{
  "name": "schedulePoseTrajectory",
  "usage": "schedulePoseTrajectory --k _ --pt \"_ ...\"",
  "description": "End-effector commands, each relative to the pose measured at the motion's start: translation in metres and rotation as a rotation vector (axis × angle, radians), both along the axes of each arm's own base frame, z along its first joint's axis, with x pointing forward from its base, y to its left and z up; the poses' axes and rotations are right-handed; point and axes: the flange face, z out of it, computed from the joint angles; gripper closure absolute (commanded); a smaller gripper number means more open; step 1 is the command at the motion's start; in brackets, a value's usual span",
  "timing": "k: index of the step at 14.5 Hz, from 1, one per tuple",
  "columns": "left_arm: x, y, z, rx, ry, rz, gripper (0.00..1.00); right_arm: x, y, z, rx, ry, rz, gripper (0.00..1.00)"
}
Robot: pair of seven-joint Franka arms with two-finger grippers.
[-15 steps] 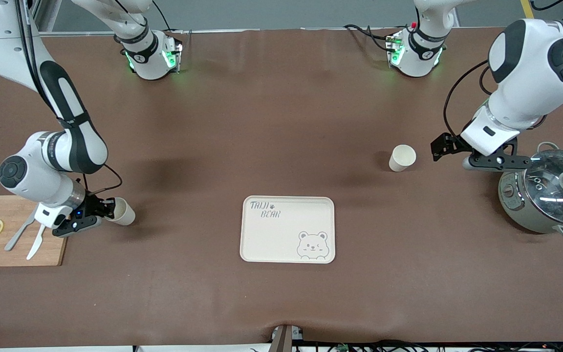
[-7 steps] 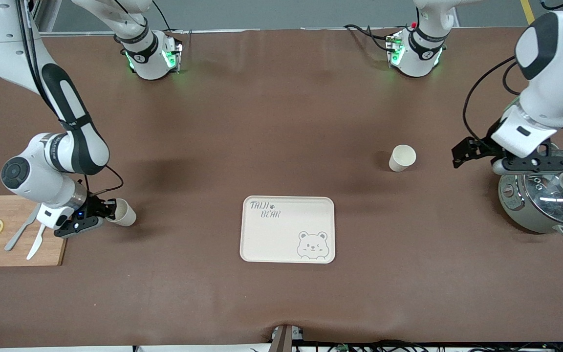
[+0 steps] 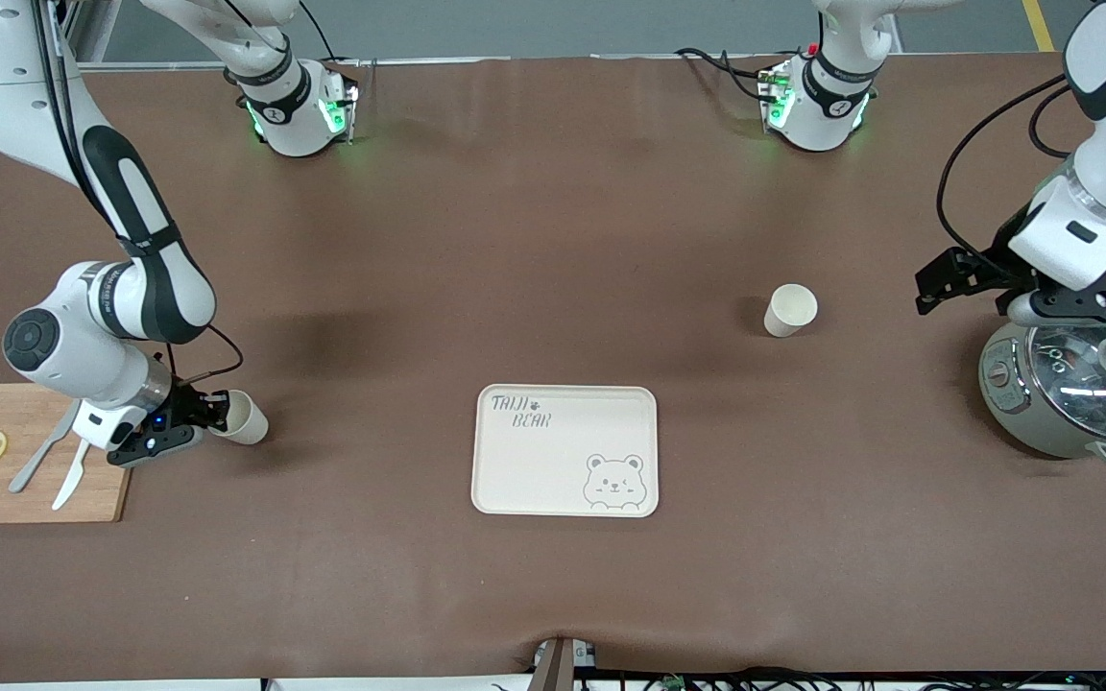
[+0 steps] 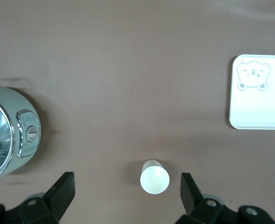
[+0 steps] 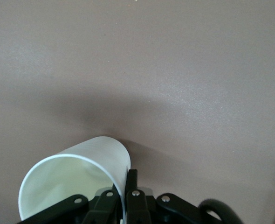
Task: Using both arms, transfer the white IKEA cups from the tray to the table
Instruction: 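Raise the left gripper while the right gripper lowers its cup near the board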
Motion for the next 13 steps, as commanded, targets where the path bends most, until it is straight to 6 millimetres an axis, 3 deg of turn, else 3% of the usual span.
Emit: schedulePoseTrajectory --k 1,3,6,8,11,13 --pt "0.008 -0.002 0.002 -0.007 0.014 0.006 0.0 -0.002 -0.002 0.0 -0.005 -0.007 0.016 1.0" --pt "0.01 -0.001 0.002 -0.004 0.013 -0.002 0.0 -0.001 0.0 0.001 -0.004 -0.007 0.016 0.91" --pt "0.012 0.003 0.013 -0.004 -0.01 -0.048 0.0 0.0 0.003 0.003 -0.003 -0.007 0.013 0.32" --pt "0.01 -0.001 0.014 0.004 0.002 -0.09 0.0 0.002 0.0 0.006 -0.003 -0.005 0.009 0.0" --pt "0.005 -0.007 0.009 0.05 0.046 -0.192 0.0 0.008 -0.002 0.014 0.001 0.007 0.003 0.0" --pt "0.0 -0.005 0.007 0.067 0.086 -0.225 0.0 0.019 -0.002 0.035 0.015 0.051 0.001 0.0"
